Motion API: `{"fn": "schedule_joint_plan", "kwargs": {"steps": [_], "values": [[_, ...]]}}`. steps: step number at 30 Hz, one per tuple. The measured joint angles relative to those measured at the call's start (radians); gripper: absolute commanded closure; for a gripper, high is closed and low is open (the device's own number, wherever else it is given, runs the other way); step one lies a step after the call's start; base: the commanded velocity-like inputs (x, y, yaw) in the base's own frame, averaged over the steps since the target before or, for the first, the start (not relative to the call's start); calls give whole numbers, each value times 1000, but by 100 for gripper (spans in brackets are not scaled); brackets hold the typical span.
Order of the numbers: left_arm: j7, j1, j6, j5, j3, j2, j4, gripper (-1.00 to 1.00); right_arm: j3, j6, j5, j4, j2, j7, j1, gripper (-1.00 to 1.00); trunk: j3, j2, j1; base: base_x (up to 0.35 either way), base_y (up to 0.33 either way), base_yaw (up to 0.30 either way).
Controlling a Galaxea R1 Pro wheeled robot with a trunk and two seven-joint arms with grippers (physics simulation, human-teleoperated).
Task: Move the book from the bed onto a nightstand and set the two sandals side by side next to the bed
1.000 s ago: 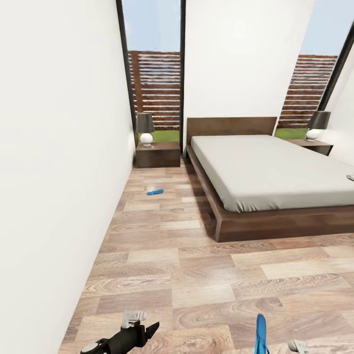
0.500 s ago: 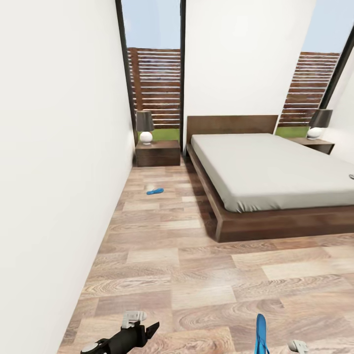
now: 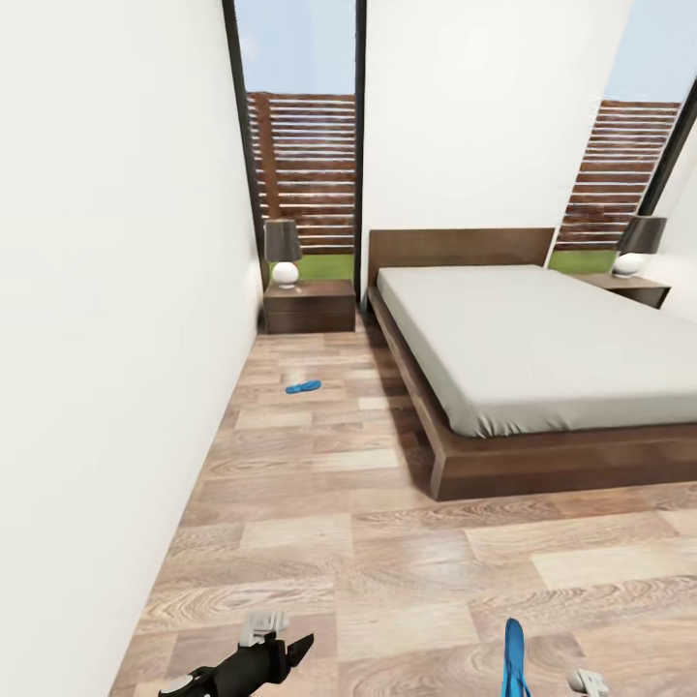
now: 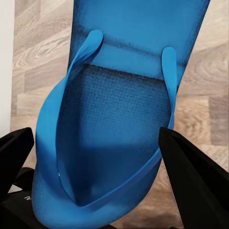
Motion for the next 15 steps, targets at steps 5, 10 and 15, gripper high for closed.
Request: {"fn": "schedule_joint_plan", "kwargs": {"steps": [5,10,15], "values": [[0,0,0,0,0,0,0,-100,0,0,0,-1,0,0,0,100,0,0,0,310,0,0],[0,0,0,0,-1,0,0,-100,-1,0,0,-1,0,0,0,100,0,0,0,120,0,26],[0,0,0,0,0,0,0,-100,-1,0,0,0,0,0,0,100,0,0,1,20,-2,221]]}}
